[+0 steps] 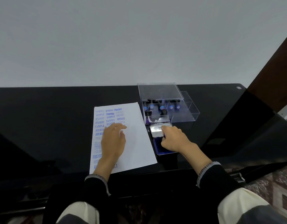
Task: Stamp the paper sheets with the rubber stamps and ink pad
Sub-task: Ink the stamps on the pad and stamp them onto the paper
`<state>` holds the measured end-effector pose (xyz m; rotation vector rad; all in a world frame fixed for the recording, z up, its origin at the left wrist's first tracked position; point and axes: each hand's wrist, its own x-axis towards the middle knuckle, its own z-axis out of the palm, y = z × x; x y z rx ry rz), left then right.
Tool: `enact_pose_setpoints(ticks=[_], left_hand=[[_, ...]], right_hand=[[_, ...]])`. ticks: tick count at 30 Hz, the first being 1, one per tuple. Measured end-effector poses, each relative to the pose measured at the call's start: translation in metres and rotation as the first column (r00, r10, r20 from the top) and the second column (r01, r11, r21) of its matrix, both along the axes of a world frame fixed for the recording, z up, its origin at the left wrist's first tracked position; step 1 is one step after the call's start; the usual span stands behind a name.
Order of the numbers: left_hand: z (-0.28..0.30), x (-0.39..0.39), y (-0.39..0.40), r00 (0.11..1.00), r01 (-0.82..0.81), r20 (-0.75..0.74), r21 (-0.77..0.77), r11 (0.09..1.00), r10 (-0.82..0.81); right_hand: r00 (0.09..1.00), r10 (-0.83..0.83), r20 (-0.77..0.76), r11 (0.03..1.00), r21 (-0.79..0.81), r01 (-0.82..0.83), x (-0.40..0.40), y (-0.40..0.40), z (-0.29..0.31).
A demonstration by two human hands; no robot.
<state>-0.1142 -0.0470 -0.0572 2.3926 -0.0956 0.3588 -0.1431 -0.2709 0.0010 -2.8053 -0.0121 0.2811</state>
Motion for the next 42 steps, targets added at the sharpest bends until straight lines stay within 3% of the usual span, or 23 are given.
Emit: enact_pose_setpoints(ticks=[3,8,13,21,35,42], left_hand=[[-0.002,0.008,0.018,0.991,-0.133,0.038,0.117,0.984,0.13],[-0.008,0.009,0.039,0.966,-0.227,-0.082,0.191,0.955,0.246],[-0.01,0.009,0.048,0.964,-0.137,-0.191,0.243,0.96,0.186],[-0.013,0.007,0.05,0.962,-0.086,-0.235,0.224,0.971,0.14],[-0.015,0.006,0.058,0.976,-0.076,-0.177,0.277,0.958,0.129],[-0.016,0.005,0.056,0.978,-0.082,-0.164,0.277,0.957,0.132]], right_hand=[[0.998,0.04,0.051,0.994,-0.099,-0.035,-0.002,0.007,-0.001],[0.998,-0.038,0.042,0.999,0.032,0.037,-0.004,-0.001,-0.004],[0.998,-0.053,0.033,0.996,0.069,0.051,-0.004,-0.002,-0.003],[0.999,-0.05,0.009,0.996,0.075,0.049,-0.003,-0.001,0.001],[0.996,-0.085,0.001,0.987,0.136,0.085,0.002,-0.001,0.002],[0.979,-0.148,0.138,0.985,0.105,0.134,-0.015,0.001,-0.014]])
